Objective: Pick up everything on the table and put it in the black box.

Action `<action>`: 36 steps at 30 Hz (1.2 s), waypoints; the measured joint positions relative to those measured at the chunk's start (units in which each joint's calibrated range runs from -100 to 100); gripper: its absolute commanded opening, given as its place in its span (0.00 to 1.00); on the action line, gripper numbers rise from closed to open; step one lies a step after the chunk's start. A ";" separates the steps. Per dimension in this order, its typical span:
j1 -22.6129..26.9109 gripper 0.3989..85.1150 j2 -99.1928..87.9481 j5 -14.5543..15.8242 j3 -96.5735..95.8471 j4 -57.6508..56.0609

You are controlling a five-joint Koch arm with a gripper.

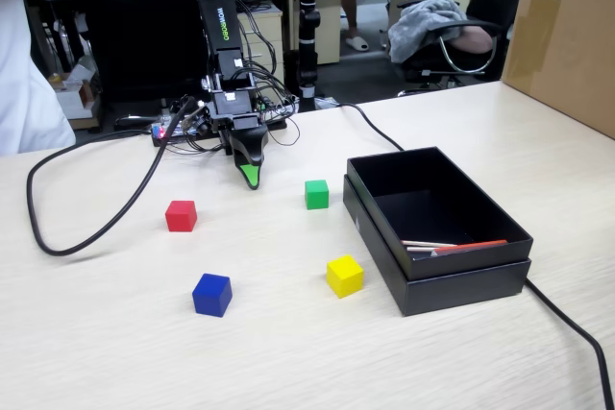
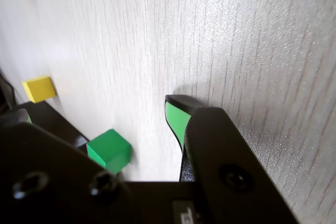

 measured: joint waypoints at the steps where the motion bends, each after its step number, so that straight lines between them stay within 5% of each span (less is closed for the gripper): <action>1: -0.20 0.56 0.00 0.00 0.00 0.00; 17: -1.81 0.56 0.00 -0.05 1.64 -1.47; 36: -5.37 0.56 9.58 -0.20 34.78 -46.38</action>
